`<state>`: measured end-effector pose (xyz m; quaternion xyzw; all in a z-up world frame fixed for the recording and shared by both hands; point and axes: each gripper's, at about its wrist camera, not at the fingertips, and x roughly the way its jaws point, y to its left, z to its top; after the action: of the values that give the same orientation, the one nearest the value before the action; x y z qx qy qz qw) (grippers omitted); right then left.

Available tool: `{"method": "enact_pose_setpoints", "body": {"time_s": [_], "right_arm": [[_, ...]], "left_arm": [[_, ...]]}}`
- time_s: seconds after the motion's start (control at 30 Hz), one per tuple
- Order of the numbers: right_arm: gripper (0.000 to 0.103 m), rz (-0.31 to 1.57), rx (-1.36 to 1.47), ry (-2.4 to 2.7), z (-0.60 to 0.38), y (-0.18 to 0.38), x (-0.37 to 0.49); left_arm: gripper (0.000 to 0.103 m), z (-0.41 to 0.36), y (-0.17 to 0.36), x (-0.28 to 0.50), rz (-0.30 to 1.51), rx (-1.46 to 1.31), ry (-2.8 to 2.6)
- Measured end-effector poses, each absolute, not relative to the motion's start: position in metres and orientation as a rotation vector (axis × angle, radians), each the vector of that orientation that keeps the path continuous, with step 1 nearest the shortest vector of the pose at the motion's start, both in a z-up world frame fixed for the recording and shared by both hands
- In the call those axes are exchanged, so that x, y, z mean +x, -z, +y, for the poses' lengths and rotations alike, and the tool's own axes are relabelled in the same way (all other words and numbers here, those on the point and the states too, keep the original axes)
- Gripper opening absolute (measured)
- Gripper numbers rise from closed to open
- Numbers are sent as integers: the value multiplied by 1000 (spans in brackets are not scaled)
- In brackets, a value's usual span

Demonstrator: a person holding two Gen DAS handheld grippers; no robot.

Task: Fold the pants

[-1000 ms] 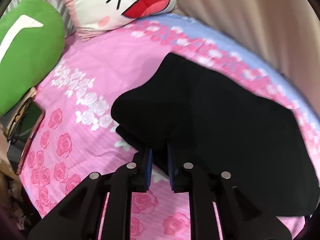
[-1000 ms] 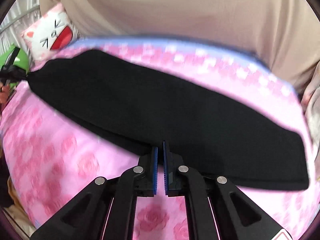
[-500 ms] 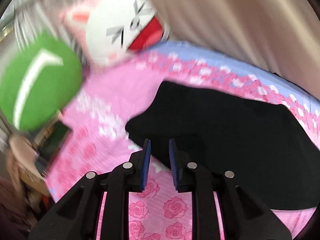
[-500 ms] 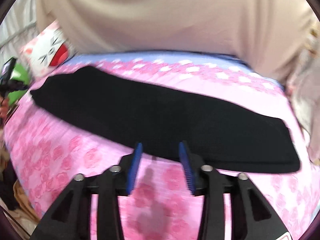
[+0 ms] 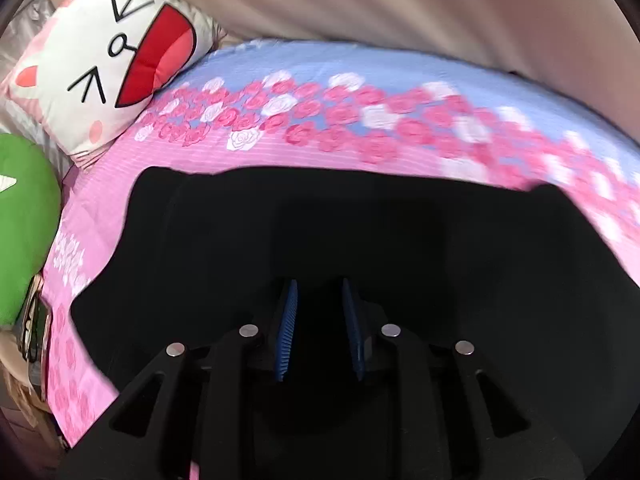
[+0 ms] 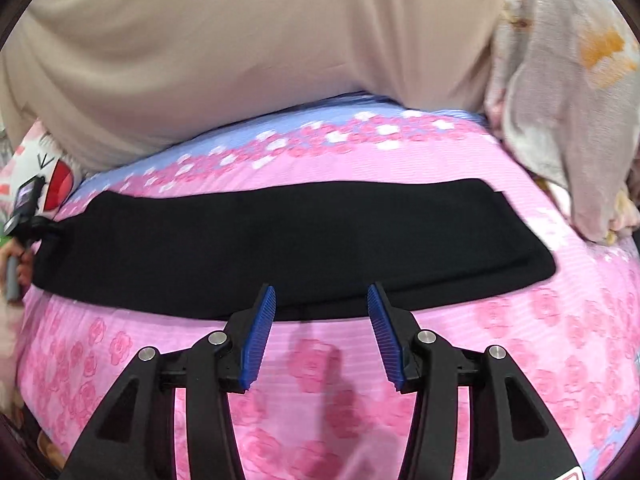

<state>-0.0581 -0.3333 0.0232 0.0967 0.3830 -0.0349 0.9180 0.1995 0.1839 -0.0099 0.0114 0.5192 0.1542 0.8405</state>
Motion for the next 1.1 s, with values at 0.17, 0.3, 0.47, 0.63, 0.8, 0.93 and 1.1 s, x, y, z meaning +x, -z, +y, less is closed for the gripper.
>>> {"method": "enact_pose_setpoints", "body": {"time_s": [0.17, 0.3, 0.47, 0.63, 0.8, 0.93, 1.1], "right_arm": [[48, 819, 122, 101, -318, -15, -34], [47, 811, 81, 154, -329, -17, -23], [48, 813, 90, 333, -389, -18, -33], [56, 815, 139, 409, -449, -15, -29], [55, 865, 135, 396, -480, -1, 3], [7, 924, 175, 368, -486, 12, 9], [7, 815, 128, 414, -482, -24, -25]], "left_arm": [[24, 189, 18, 236, 1041, 214, -529], [22, 184, 23, 246, 1014, 280, -572], [24, 181, -24, 207, 913, 107, -461], [43, 136, -53, 153, 812, 107, -331], [45, 95, -52, 115, 819, 130, -237], [45, 76, -48, 103, 847, 121, -188], [45, 54, -55, 90, 817, 152, -159]]}}
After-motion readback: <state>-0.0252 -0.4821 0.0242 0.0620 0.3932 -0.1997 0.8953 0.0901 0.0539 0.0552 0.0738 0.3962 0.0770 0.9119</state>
